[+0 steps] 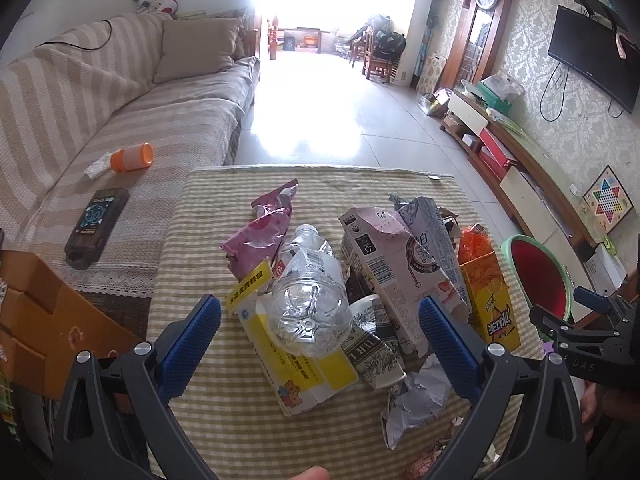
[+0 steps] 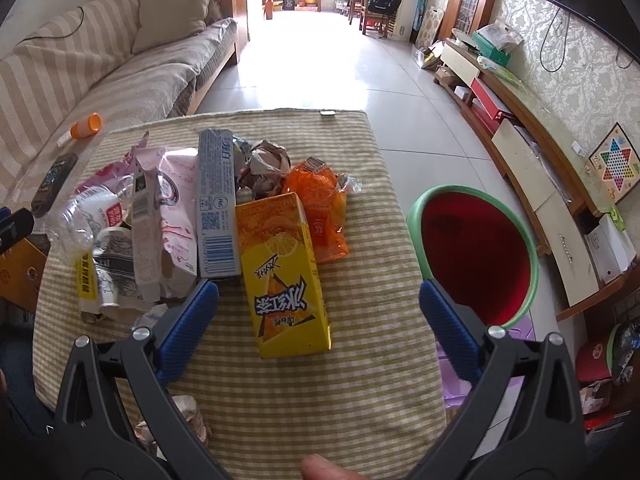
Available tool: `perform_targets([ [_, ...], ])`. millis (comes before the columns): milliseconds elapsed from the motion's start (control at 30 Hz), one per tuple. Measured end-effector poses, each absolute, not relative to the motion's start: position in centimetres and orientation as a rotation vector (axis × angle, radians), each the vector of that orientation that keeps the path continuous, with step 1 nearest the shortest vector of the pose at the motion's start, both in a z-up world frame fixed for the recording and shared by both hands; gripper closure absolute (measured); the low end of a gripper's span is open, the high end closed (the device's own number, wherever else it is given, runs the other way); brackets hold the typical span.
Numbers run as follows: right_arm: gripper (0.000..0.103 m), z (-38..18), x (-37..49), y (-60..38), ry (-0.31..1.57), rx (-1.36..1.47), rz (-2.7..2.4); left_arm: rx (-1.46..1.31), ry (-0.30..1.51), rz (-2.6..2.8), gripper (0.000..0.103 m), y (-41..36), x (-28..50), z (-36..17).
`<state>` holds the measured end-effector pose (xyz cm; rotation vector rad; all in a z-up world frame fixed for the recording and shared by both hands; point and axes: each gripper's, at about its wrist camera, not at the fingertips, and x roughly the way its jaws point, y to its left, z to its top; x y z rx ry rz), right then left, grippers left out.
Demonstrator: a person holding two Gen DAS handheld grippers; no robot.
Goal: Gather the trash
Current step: 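Grasp the yellow iced-tea carton with the right tool while the left tool grasps the plastic bottle, then carry both items over the red bin and open both tools to drop them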
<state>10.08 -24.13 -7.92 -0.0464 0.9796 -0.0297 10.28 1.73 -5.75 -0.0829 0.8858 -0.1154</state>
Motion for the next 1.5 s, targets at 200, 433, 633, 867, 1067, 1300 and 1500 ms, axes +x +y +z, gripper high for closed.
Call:
perform_targets([
  [200, 0.004, -11.9, 12.5, -23.1, 1.049, -0.101, 0.008, -0.057, 0.938, -0.126, 0.008, 1.1, 13.4, -8.1],
  [433, 0.019, -14.4, 12.9, -22.1, 1.105, -0.144, 0.035, -0.030, 1.029, -0.080, 0.013, 1.5, 15.5, -10.9],
  [633, 0.032, -15.5, 13.7, -22.3, 1.145, -0.136, 0.045, 0.001, 1.085, -0.079, 0.039, 1.1, 16.7, -12.2],
  [867, 0.047, -15.6, 13.3, -22.1, 1.154, -0.104, 0.073, 0.023, 1.048, -0.093, 0.045, 0.5, 16.0, -11.5],
  [1067, 0.047, -12.9, 12.2, -22.3, 1.074, -0.069, 0.079, 0.012, 0.977, -0.069, 0.045, 1.2, 14.9, -9.1],
  [1300, 0.047, -9.4, 11.5, -24.1, 1.012, 0.040, 0.081, -0.023, 0.901, -0.065, 0.046, 1.6, 13.8, -6.0],
  [1500, 0.047, -6.4, 11.5, -25.8, 0.956, 0.070, 0.079, -0.021, 0.834, -0.094, 0.046, 0.5, 13.4, -2.8],
])
